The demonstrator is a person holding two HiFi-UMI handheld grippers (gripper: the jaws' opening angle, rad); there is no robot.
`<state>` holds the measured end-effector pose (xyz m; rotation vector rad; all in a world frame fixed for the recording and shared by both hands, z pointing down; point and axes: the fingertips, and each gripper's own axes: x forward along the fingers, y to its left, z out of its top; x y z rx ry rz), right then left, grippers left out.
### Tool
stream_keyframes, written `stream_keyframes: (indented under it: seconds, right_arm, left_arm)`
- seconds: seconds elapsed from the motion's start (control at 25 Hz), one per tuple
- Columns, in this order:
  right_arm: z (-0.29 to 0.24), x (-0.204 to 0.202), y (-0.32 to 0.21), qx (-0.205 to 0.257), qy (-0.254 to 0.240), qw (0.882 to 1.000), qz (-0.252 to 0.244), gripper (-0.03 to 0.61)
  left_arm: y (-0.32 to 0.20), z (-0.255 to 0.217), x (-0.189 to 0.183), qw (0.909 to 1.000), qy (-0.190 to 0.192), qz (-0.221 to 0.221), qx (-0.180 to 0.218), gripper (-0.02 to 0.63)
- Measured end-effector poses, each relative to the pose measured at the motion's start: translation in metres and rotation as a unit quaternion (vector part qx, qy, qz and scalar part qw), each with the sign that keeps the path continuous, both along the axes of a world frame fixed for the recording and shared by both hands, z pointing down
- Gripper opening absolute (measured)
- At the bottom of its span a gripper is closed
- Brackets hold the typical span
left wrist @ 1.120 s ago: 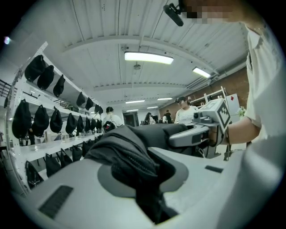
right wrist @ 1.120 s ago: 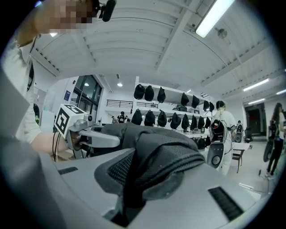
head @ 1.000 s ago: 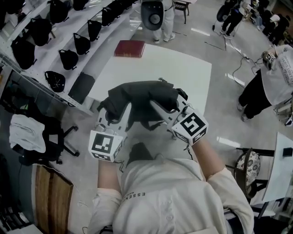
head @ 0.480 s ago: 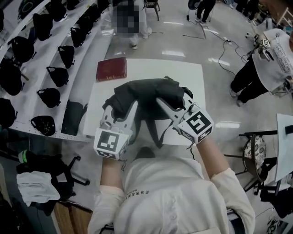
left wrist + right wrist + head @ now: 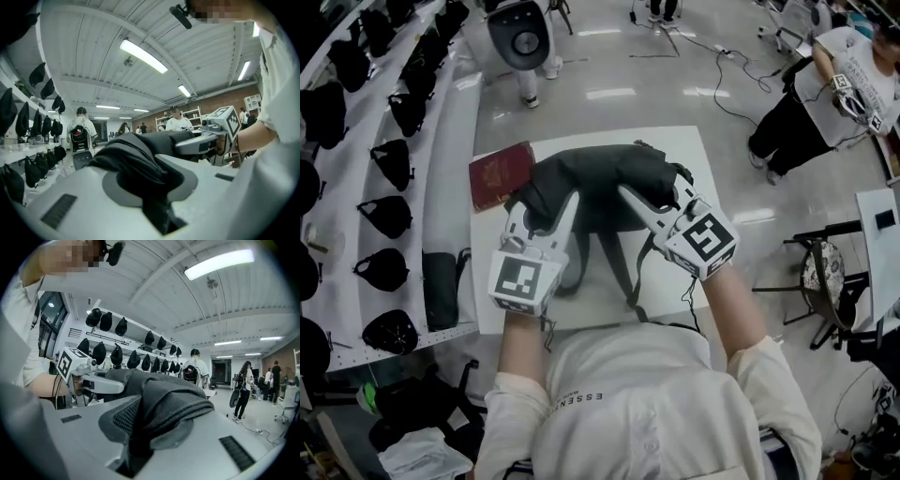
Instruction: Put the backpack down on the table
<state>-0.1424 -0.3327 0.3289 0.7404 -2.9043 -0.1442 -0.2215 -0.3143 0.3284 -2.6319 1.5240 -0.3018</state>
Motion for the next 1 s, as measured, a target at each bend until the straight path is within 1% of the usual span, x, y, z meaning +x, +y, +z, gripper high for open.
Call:
stream_keyframes:
  seconds: [0.12, 0.2, 0.4, 0.52, 0.64, 0.72, 0.84, 1.0]
  right_arm:
    - [0.003, -0.007, -0.023, 0.009, 0.007, 1.000, 0.006, 0.079]
    - [0.007, -0.010, -0.039, 0.008, 0.006, 1.000, 0.011, 0.079]
    - [0.014, -0.014, -0.075, 0.005, -0.002, 1.000, 0.017, 0.080]
    - [0.025, -0.017, -0.090, 0.003, 0.003, 1.000, 0.013, 0.080]
    - [0.043, -0.021, -0.096, -0.009, 0.009, 1.000, 0.011, 0.080]
    - [0.047, -0.024, -0.096, -0.009, 0.006, 1.000, 0.008, 0.081]
    - [0.054, -0.021, -0.095, -0.016, 0.007, 1.000, 0.011, 0.081]
    - [0.065, -0.016, -0.084, -0.036, 0.001, 0.999, 0.016, 0.081]
  left_arm:
    - [-0.025, 0.002, -0.005, 0.9998, 0.013, 0.017, 0.001, 0.078]
    - [-0.041, 0.002, -0.007, 0.9996, 0.015, 0.025, 0.000, 0.078]
    - [-0.076, 0.010, -0.014, 0.9998, 0.006, 0.019, 0.000, 0.078]
    - [-0.090, 0.020, -0.016, 0.9997, 0.013, 0.018, -0.003, 0.078]
    - [-0.095, 0.038, -0.020, 0.9996, 0.020, 0.013, -0.013, 0.078]
    - [-0.095, 0.045, -0.021, 0.9997, 0.018, 0.013, -0.014, 0.078]
    - [-0.093, 0.050, -0.019, 0.9995, 0.017, 0.021, -0.014, 0.078]
    - [-0.083, 0.062, -0.015, 0.9986, 0.026, 0.033, -0.031, 0.078]
